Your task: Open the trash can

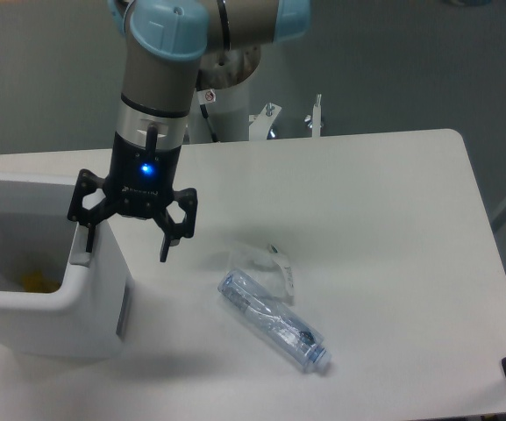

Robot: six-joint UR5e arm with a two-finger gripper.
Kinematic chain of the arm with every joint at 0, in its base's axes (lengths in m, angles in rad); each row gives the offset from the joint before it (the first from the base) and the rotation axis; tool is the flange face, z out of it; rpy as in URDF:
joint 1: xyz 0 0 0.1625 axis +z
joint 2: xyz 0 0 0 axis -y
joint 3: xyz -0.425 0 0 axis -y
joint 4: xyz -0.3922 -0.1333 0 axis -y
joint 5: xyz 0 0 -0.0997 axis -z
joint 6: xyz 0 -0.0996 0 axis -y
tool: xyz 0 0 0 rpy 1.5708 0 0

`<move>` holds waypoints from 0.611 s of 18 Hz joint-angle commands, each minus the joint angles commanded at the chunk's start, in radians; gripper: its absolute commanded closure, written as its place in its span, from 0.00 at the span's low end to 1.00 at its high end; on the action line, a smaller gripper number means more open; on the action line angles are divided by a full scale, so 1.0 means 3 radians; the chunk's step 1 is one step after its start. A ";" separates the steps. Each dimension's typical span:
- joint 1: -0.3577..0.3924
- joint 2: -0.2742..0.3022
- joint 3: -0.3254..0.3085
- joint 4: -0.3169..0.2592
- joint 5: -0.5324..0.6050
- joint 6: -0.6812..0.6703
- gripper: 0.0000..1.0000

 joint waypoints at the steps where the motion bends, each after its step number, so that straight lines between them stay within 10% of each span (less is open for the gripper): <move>1: 0.0030 -0.0005 0.0015 0.0005 0.0000 0.0005 0.00; 11: 0.0966 -0.0220 -0.0010 0.0113 0.0220 0.0608 0.00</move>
